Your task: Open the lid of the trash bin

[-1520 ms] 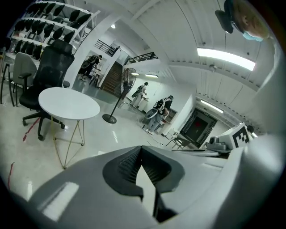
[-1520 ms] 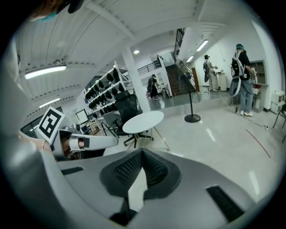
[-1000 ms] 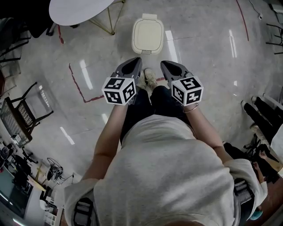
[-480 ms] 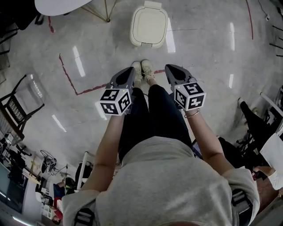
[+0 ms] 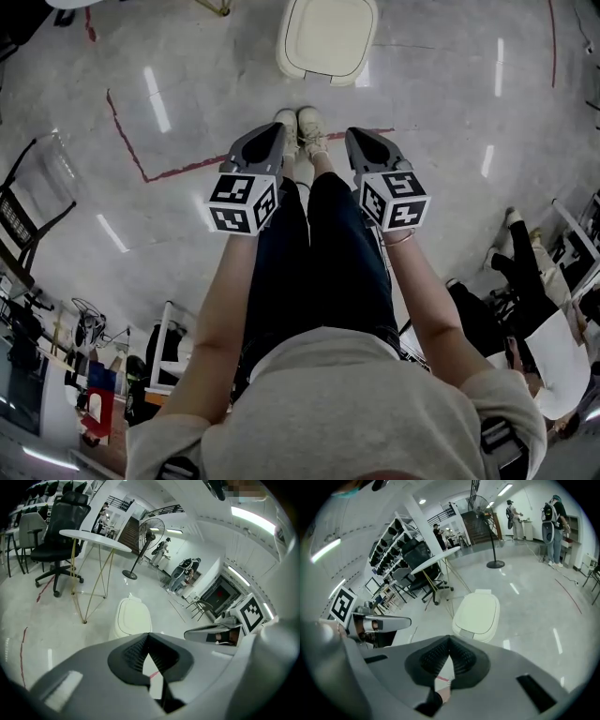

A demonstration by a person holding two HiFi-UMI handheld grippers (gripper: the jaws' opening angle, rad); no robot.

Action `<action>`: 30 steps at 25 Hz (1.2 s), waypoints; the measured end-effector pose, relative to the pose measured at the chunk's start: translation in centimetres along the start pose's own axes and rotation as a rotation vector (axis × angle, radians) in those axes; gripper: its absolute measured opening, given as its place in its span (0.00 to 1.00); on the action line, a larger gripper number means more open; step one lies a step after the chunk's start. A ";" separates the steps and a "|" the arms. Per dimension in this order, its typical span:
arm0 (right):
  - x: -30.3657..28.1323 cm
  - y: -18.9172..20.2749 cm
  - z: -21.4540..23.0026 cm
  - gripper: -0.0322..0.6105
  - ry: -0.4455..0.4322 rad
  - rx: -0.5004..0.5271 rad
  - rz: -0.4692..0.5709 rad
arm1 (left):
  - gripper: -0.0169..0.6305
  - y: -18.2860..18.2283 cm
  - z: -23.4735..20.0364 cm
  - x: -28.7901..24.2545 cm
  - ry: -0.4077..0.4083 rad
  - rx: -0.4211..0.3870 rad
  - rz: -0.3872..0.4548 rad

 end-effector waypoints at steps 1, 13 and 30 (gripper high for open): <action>-0.6 0.2 0.4 0.06 0.006 0.006 -0.005 | 0.04 0.4 0.0 -0.5 0.001 0.006 -0.006; -9.2 2.4 4.4 0.06 -0.009 -0.074 -0.020 | 0.04 5.9 -1.6 -6.9 -0.012 0.054 -0.080; -17.2 3.2 9.0 0.06 0.102 0.051 -0.103 | 0.04 6.3 -3.1 -12.2 0.037 0.044 -0.090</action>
Point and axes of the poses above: the fingertips, and each gripper's own axes: x backward along the fingers, z to its right, y out of its underside, the point moved 3 cm from there along x, backward along the fingers, and after that the axes turned 9 degrees about -y, right-handed, at the moved point
